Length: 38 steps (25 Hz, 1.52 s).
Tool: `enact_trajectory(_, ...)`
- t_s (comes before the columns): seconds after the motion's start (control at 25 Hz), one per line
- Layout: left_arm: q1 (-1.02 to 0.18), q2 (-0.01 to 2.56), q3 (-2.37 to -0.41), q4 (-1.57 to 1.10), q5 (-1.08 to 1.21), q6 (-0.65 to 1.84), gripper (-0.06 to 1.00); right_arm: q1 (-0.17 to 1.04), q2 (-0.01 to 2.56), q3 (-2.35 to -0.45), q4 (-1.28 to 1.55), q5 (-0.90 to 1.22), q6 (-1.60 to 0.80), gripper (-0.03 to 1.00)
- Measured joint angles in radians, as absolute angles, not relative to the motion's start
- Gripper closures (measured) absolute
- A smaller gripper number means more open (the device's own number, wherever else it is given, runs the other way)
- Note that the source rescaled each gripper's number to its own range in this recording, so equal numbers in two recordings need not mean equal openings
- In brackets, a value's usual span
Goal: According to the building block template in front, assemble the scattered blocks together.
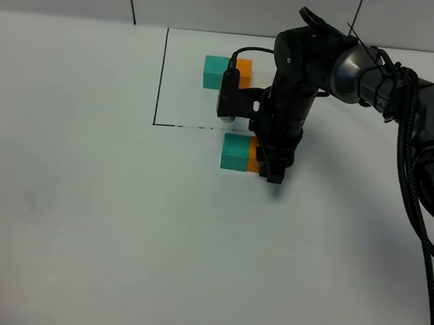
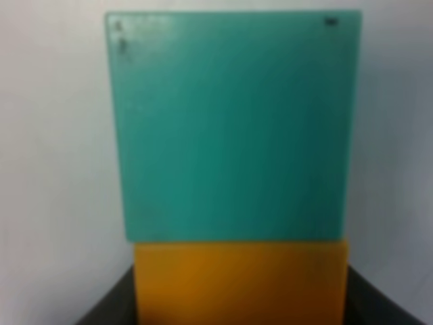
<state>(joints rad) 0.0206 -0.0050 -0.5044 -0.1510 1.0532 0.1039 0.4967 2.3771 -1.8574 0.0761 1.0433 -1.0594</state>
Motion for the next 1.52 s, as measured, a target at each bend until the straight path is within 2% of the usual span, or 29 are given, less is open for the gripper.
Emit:
enact_trajectory(0.68,0.021,-0.005,-0.504,-0.151,1.053,0.104,0.27,0.498,2.378,-1.857,0.072,1.039,-1.112,0.95)
enact_trajectory(0.76,0.021,-0.005,-0.504,-0.151,1.053,0.104,0.27,0.491,2.378,-1.857,0.092,1.038,-1.112,0.93)
enact_trajectory(0.8,0.021,-0.005,-0.504,-0.151,1.053,0.104,0.27,0.483,2.376,-1.857,0.106,1.040,-1.112,0.87)
enact_trajectory(0.88,0.021,-0.005,-0.504,-0.151,1.053,0.104,0.27,0.472,2.370,-1.857,0.133,1.040,-1.090,0.69)
enact_trajectory(1.0,0.021,-0.005,-0.504,-0.151,1.053,0.104,0.27,0.455,2.341,-1.852,0.138,1.041,-1.014,0.32)
enact_trajectory(1.12,0.021,-0.005,-0.504,-0.151,1.053,0.104,0.27,0.419,2.274,-1.850,0.149,1.049,-0.915,0.07)
enact_trajectory(1.24,0.021,-0.005,-0.504,-0.151,1.053,0.104,0.27,0.341,2.202,-1.850,0.196,1.038,-0.767,-0.02)
enact_trajectory(1.52,0.021,-0.005,-0.504,-0.151,1.053,0.105,0.27,0.066,2.105,-1.836,0.264,1.073,-0.467,-0.03)
